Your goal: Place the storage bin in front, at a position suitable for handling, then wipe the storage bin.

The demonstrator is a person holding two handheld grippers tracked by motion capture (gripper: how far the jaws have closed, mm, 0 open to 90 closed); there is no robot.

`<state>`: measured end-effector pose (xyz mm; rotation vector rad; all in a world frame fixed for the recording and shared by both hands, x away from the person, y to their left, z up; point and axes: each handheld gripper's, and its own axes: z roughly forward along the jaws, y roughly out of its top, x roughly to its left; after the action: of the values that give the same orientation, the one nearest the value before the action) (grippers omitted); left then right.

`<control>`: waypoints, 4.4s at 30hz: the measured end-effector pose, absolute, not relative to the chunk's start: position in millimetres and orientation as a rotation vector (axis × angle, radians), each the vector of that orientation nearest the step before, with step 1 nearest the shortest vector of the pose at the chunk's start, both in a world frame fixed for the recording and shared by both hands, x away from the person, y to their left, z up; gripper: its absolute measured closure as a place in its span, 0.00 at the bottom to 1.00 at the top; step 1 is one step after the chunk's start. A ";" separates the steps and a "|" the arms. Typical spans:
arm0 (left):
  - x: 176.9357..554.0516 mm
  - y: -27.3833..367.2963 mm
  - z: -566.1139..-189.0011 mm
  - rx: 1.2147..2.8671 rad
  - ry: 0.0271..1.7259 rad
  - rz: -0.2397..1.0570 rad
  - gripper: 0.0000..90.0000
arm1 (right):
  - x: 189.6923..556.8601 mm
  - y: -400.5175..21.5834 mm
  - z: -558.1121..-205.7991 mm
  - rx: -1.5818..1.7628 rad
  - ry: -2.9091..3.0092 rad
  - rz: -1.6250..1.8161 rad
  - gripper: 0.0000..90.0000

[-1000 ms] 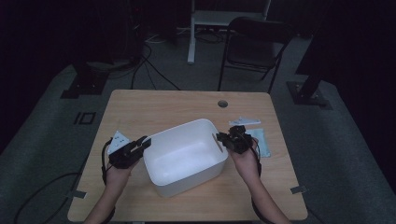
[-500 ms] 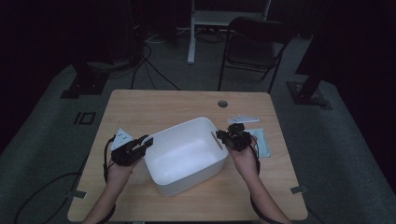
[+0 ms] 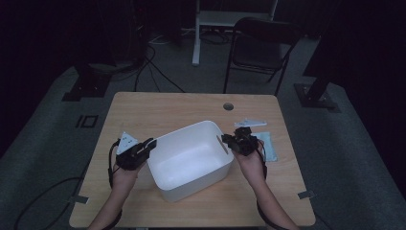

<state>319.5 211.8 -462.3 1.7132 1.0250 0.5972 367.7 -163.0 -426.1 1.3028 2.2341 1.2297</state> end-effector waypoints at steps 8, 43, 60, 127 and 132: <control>329.8 213.1 -461.1 1.727 1.016 0.592 0.88 | 369.3 -164.3 -425.4 1.305 2.241 1.229 0.94; 338.5 223.6 -456.8 1.778 0.953 0.505 0.90 | 353.4 -171.2 -426.0 1.334 2.236 1.281 0.91; 341.7 224.6 -458.4 1.774 0.924 0.482 0.90 | 339.2 -175.1 -427.0 1.304 2.241 1.324 0.74; 340.7 226.1 -462.2 1.728 0.920 0.472 0.89 | 404.8 -284.1 -511.7 1.475 2.014 1.111 0.42; 340.7 226.1 -462.3 1.728 0.919 0.473 0.89 | 410.8 -280.7 -522.0 1.489 2.031 1.073 0.37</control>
<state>340.7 226.1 -462.3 1.7276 0.9193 0.4727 410.8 -280.7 -522.0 1.4891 2.0306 1.0729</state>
